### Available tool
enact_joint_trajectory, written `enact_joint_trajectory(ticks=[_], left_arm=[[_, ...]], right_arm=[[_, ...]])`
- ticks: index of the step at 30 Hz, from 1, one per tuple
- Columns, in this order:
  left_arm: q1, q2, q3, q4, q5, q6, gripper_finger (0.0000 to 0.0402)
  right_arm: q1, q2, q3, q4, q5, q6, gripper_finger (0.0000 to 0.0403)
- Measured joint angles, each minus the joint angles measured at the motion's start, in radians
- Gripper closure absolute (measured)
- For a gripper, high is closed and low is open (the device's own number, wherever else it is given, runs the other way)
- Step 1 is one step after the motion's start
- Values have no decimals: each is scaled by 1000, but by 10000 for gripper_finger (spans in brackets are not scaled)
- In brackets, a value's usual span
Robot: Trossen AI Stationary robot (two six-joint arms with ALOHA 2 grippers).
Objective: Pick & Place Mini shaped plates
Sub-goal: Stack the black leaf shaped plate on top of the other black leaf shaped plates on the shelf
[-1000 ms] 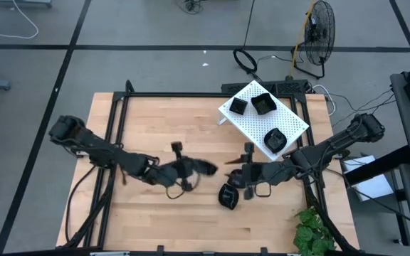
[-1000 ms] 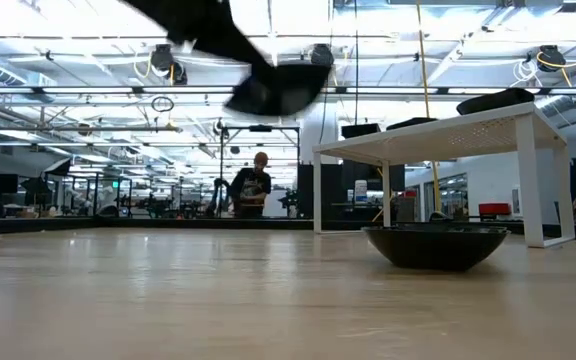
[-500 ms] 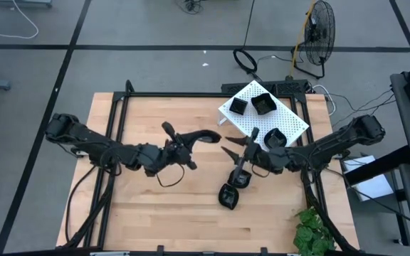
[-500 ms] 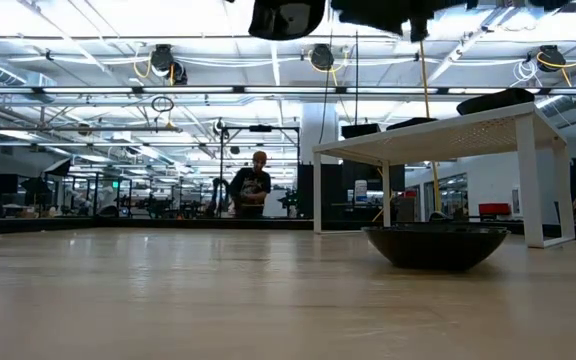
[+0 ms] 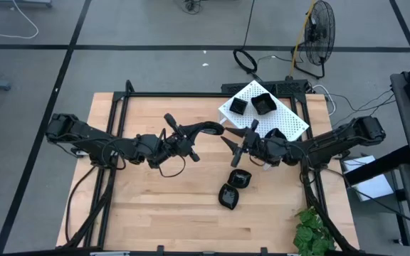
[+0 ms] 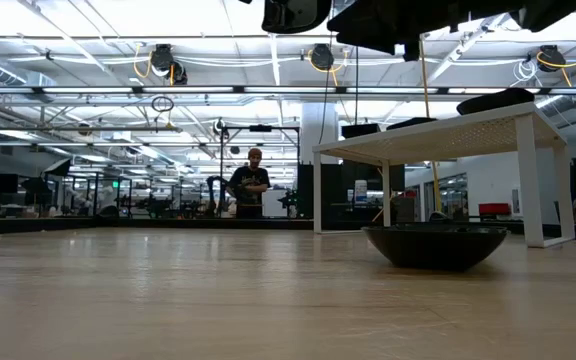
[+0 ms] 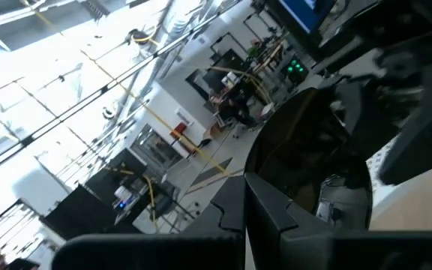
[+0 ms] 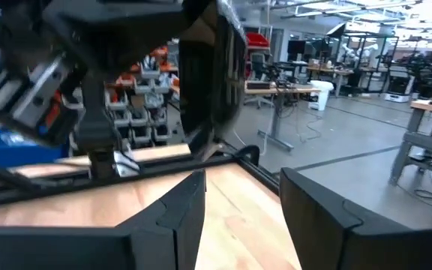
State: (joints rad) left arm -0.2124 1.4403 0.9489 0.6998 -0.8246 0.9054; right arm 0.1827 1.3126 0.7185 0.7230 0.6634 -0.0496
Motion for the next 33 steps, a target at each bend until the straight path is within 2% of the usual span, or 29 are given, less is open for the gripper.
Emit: enact_joint_trajectory(ticks=[4,10,17,21,33], left_arm=[[5,0,0,0,21,2,401],[9,0,0,-27,16,7,401],[25,0,0,-36,13,72,401],[29,0,0,-37,18,105,401],[29,0,0,-16,17,306,401]], right_arm=[[-46,40,-1,42,-45,11,245],[-57,85,1,134,-142,12,245],[-57,84,2,141,-135,38,245],[-57,84,2,141,-86,36,245],[-57,83,3,119,-87,94,245]])
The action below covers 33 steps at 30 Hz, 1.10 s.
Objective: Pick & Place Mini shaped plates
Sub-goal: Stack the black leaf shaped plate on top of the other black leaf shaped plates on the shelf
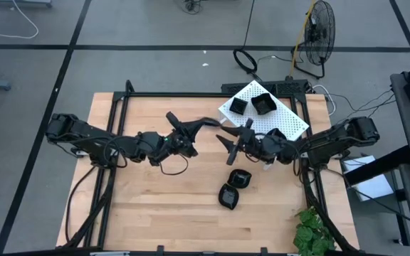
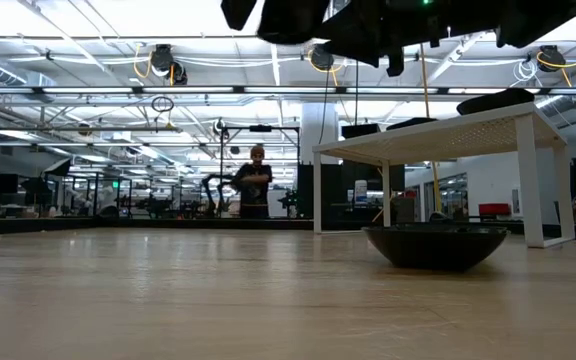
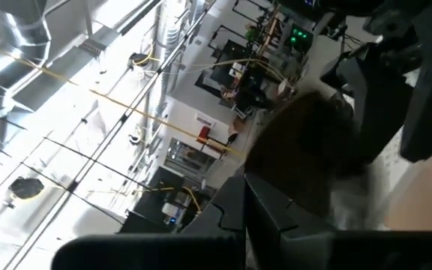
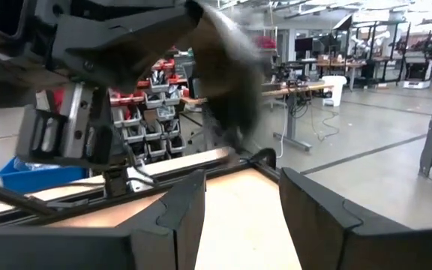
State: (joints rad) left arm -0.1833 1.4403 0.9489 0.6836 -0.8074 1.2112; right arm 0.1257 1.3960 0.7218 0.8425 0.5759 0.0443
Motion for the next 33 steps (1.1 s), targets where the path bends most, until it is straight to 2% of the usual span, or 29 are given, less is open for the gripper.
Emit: enact_joint_trajectory(ticks=[7,16,23,33], left_arm=[[5,0,0,14,-3,18,401],[18,0,0,17,8,6,400],[28,0,0,16,61,-35,400],[28,0,0,16,67,-51,400]], right_arm=[[0,0,0,-22,3,25,245],[-28,0,0,49,0,-11,245],[-55,0,0,51,-3,-11,246],[-55,0,0,67,-5,-47,292]])
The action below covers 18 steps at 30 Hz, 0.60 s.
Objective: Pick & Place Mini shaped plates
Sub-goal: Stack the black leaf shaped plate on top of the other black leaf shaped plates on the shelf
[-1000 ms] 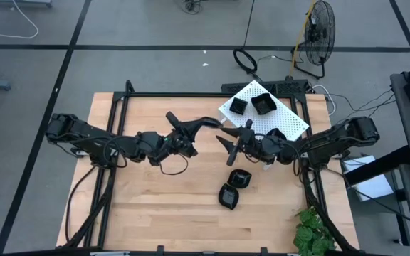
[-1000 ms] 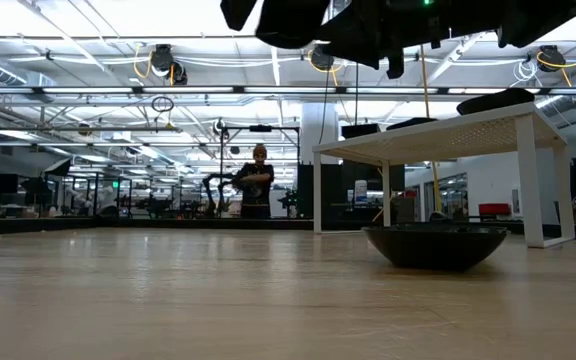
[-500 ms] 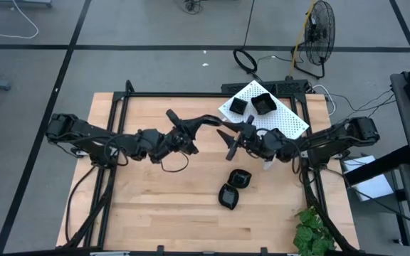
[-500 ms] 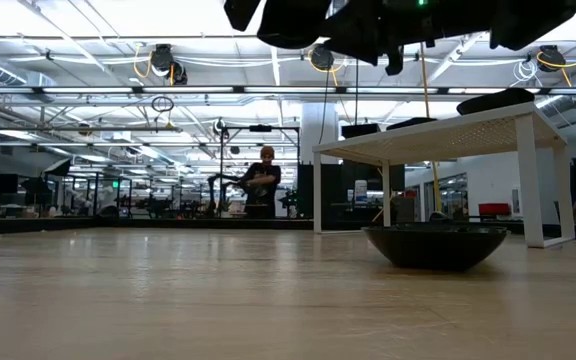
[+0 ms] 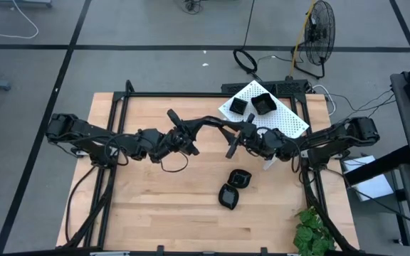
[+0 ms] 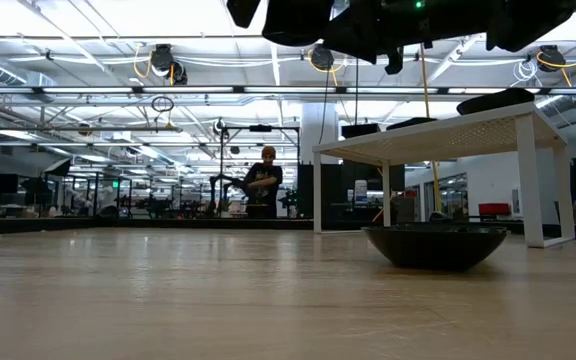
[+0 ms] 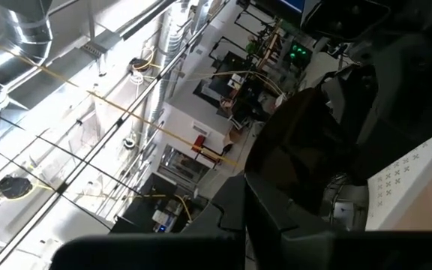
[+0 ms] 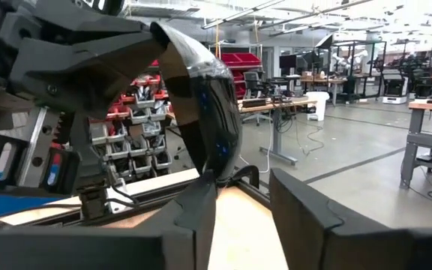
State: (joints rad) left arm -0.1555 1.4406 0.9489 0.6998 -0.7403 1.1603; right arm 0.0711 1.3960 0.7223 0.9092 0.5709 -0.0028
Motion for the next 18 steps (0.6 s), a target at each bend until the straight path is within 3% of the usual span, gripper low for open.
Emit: enact_joint_trajectory(ticks=[11,18], left_arm=[[-2,-1,0,-17,69,-119,393],[-28,0,0,-32,84,-280,324]], right_arm=[[2,0,-1,0,-44,-42,393],[3,0,-1,6,-54,-66,401]])
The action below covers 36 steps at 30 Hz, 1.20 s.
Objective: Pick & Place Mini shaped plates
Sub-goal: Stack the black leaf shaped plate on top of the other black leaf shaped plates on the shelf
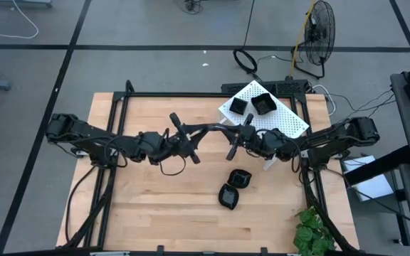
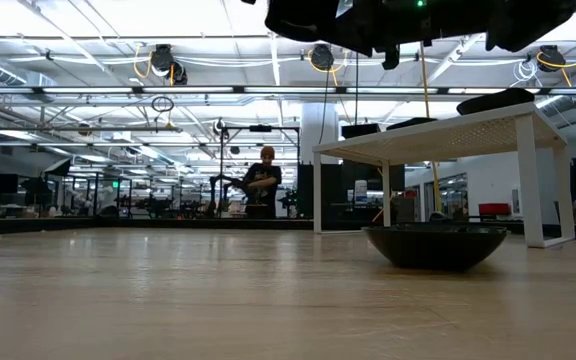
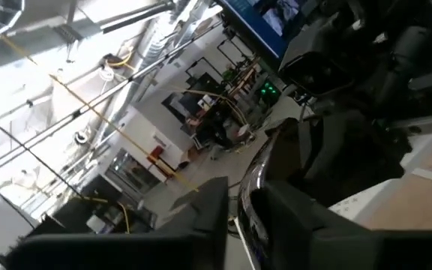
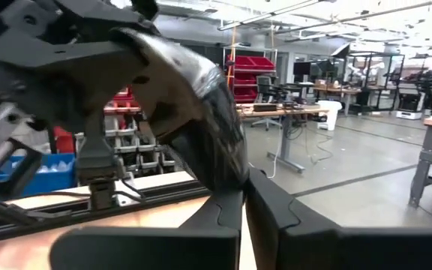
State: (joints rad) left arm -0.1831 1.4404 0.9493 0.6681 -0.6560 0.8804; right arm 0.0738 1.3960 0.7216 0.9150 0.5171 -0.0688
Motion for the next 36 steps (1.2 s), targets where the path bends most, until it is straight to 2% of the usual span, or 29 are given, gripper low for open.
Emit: enact_joint_trajectory(ticks=[5,10,12,14,16,22,26,28,31,36], left_arm=[[-17,-3,0,10,-93,-37,239],[-39,-27,0,11,-335,44,163],[-50,-37,0,-12,-402,53,140],[-64,-65,0,-70,-465,41,122],[-66,-94,2,-130,-476,-12,110],[-52,-116,-1,-406,-442,-203,103],[-5,-114,0,-625,-392,-378,117],[20,-113,-1,-714,-340,-467,126],[59,-117,-1,-760,-243,-563,141],[129,-115,-15,-762,-9,-658,162]], right_arm=[[0,0,0,-6,0,-11,402],[0,-31,5,-41,-11,-33,402],[0,-76,28,-140,-10,-30,402],[0,-127,68,-313,4,-9,403],[-1,-171,130,-493,7,24,402],[0,-247,339,-999,-34,139,402],[-17,-263,585,-1505,-139,371,402],[-38,-257,703,-1772,-210,509,402],[-75,-247,829,-2111,-319,696,402],[-140,-283,877,-2494,-388,987,402]])
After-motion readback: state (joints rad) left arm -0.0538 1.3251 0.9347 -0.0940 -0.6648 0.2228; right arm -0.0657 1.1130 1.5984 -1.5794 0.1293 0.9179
